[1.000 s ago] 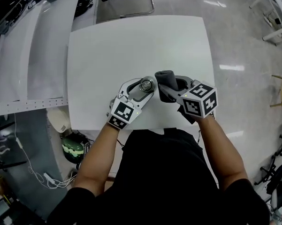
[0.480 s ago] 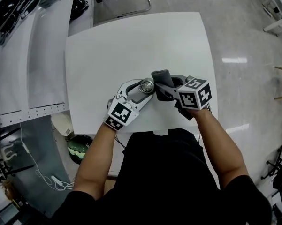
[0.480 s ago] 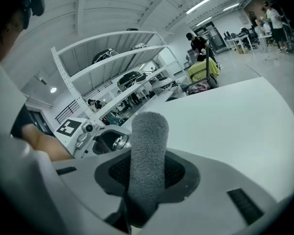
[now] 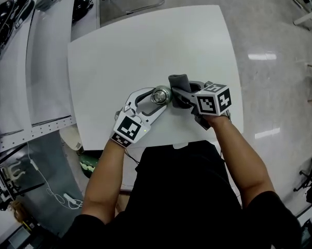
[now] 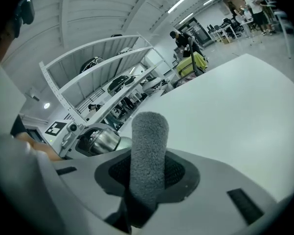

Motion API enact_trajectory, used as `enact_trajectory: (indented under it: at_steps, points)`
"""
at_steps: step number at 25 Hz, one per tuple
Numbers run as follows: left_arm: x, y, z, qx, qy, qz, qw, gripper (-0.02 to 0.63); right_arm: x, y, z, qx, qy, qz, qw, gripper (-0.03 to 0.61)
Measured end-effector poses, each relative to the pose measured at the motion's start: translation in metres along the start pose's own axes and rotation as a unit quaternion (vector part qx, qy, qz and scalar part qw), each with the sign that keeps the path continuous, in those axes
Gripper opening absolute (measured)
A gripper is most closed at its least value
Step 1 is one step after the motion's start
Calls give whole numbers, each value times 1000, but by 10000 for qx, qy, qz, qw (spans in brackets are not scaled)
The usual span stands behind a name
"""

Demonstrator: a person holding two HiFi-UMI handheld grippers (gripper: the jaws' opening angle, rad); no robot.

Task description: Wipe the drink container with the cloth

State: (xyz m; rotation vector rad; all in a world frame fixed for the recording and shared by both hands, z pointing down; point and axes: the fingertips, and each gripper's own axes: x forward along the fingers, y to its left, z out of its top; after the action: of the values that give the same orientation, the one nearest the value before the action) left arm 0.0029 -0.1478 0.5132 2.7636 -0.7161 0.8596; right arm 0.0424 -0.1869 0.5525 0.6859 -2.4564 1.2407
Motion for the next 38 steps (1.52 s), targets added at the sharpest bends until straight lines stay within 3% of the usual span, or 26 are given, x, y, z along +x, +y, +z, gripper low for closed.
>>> enact_trajectory:
  at_steps: [9, 16, 19, 22, 28, 33, 38]
  points:
    - [0, 0, 0, 80, 89, -119, 9999, 256, 20, -28, -20, 216, 399, -567, 9974, 114]
    - [2, -1, 1, 116, 120, -134, 9998, 256, 27, -39, -24, -179, 1065, -1259, 9862, 114]
    - [2, -1, 2, 104, 121, -48, 9999, 258, 25, -38, -21, -62, 957, -1139, 9889, 114]
    - [-1, 0, 2, 49, 78, 153, 9998, 258, 12, -35, -14, 157, 469, -908, 9946, 114]
    - [-19, 5, 19, -614, -333, 769, 9946, 275, -34, -22, 6, 271, -254, -737, 9966, 114]
    - [-26, 10, 30, -1556, -575, 1374, 9765, 290, -56, -1, 19, -55, -537, -659, 9964, 114]
    - [-10, 10, 33, -1821, -211, 1728, 9677, 301, -61, 19, 24, -315, -608, -520, 9963, 114]
